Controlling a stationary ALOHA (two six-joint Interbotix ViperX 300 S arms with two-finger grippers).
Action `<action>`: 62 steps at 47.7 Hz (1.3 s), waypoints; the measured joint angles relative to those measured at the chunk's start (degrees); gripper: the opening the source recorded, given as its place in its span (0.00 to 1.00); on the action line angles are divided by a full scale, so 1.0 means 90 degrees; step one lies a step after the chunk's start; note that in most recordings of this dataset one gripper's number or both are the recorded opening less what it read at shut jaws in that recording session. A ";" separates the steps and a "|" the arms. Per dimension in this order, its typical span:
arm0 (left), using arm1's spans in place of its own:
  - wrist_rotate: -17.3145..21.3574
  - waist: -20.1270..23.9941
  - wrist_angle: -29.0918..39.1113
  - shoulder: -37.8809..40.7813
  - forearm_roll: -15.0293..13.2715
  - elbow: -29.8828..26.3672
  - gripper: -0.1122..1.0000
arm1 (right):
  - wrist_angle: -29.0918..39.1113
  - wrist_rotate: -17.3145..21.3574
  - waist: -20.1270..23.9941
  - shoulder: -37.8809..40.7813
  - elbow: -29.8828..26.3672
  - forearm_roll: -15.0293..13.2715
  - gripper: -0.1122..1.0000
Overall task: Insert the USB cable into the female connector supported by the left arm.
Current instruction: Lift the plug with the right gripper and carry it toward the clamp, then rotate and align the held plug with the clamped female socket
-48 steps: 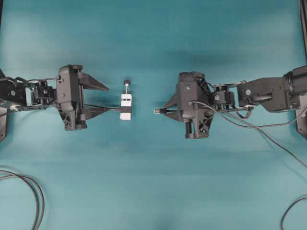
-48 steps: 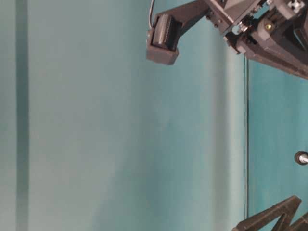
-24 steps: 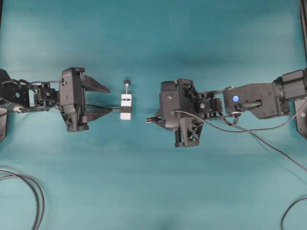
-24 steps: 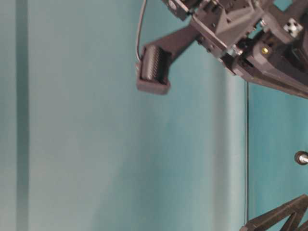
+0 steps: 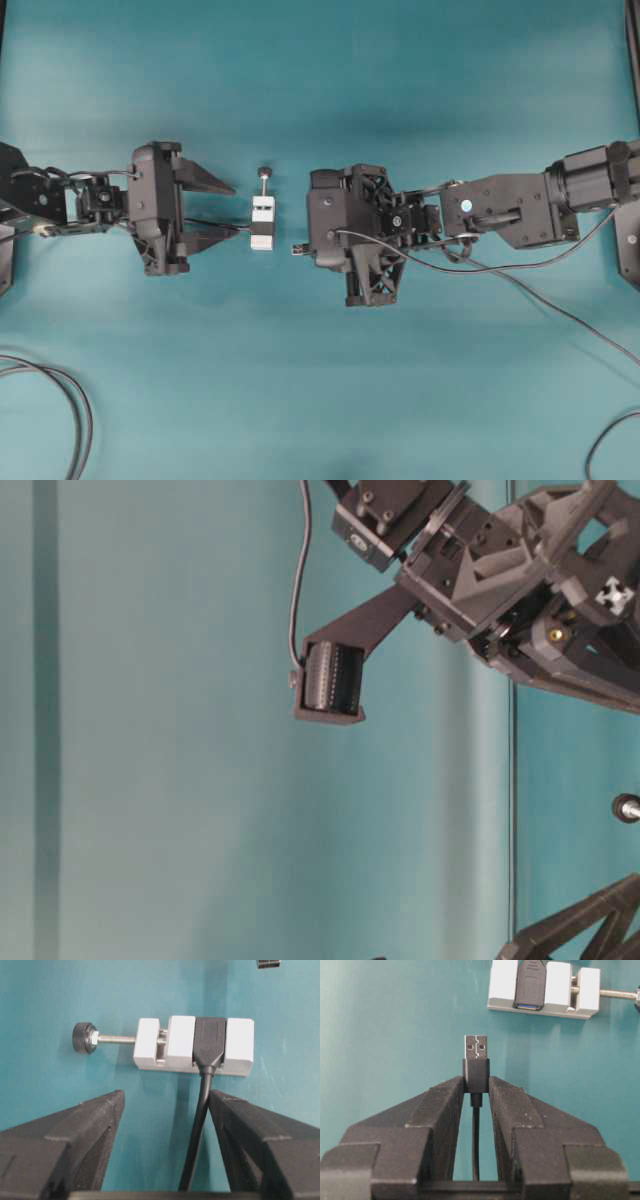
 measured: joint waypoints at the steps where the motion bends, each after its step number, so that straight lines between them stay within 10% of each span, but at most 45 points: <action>1: 0.0000 0.0000 0.0000 0.0010 0.0000 -0.0020 0.80 | 0.0029 0.0010 0.0000 0.0000 -0.0020 0.0000 0.30; 62: -0.0010 0.0000 0.0078 0.0156 0.0000 -0.0176 0.80 | 0.0889 0.0000 -0.0137 0.0527 -0.0908 0.0000 0.30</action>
